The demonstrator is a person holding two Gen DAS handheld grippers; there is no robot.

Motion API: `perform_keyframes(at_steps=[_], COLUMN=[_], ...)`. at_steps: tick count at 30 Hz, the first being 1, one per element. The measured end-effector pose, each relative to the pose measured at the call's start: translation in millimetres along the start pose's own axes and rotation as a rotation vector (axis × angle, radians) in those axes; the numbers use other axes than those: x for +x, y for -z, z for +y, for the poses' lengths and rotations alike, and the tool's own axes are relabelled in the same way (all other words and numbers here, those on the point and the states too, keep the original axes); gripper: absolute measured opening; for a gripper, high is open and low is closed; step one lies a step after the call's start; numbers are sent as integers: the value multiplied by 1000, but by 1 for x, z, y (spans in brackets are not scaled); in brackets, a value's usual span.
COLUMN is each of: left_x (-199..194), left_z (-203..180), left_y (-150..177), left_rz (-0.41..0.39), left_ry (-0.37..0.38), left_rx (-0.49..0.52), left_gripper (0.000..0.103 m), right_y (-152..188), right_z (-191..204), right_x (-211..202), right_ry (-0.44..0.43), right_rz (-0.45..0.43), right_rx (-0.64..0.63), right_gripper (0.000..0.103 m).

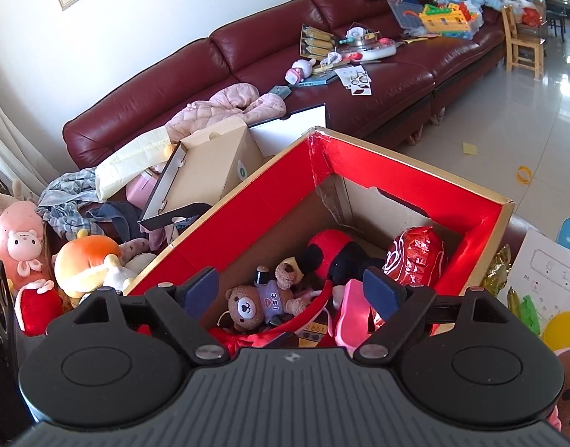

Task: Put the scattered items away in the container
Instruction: 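Open both tools to drop the pink phone into the box, then move both tools back from the box toward the toy pile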

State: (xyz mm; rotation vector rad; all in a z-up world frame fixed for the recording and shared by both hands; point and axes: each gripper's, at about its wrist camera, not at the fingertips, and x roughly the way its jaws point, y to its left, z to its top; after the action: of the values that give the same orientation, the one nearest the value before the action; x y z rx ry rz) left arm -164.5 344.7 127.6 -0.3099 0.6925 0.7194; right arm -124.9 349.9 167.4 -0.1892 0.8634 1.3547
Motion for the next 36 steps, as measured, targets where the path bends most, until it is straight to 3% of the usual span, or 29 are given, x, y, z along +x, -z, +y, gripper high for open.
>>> perform_keyframes(at_steps=[10, 19, 26, 36], left_x=[0, -12, -31, -43], left_z=[-7, -30, -74, -161], left_y=[2, 4, 11, 49], left_rz=[19, 3, -41, -17], left_ry=[23, 42, 57, 173], left_rx=[30, 101, 225, 385], left_gripper=[98, 98, 101, 101], right_y=[10, 19, 49, 114], right_z=[-13, -33, -58, -125], right_x=[-8, -41, -93, -169], right_ry=[3, 32, 77, 207], right_rz=[24, 6, -28, -86], right_rx=[18, 39, 58, 210], right_gripper=[90, 92, 96, 97])
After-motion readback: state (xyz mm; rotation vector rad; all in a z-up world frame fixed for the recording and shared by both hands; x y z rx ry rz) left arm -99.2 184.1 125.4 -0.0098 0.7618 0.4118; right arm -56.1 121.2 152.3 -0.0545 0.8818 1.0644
